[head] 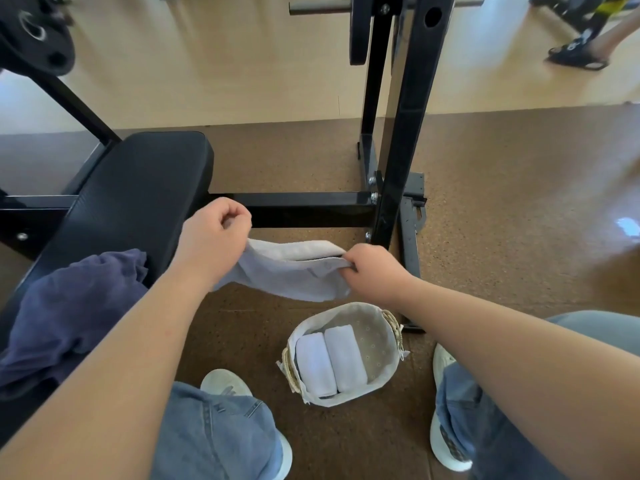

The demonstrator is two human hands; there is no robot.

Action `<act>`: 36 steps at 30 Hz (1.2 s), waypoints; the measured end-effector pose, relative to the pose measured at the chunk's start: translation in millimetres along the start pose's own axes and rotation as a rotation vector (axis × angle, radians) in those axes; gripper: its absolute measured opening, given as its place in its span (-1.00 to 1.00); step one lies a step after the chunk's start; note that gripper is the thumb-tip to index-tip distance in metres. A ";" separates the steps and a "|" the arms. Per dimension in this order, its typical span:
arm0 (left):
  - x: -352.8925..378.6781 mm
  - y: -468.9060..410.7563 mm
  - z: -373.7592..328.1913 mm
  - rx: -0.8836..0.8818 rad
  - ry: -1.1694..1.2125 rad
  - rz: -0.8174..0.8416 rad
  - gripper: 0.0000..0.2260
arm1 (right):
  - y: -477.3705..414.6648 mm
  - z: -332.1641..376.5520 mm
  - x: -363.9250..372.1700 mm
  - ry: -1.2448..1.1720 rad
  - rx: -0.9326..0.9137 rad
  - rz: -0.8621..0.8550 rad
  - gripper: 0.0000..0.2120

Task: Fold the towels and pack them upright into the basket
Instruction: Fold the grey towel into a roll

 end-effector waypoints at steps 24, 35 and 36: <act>84.8 30.7 15.7 -0.269 0.275 0.535 -0.78 | 35.3 88.4 -38.1 -0.015 -0.558 -0.153 -0.77; 76.0 23.2 19.4 -0.284 0.390 0.445 -0.84 | 17.8 48.7 -50.2 -0.136 -0.083 -0.162 -0.91; 74.3 22.2 17.7 -0.260 0.371 0.422 -0.83 | 17.8 48.4 -48.2 -0.178 -0.084 -0.133 -0.89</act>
Point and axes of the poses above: each hand's wrist, its own y-axis away from the middle knuckle, its own x-axis out of the palm, z = x × y, the point moved 10 cm from there along -y, towards the middle knuckle, and after that the axes turned 3 degrees about -y, right-handed, at the moved point
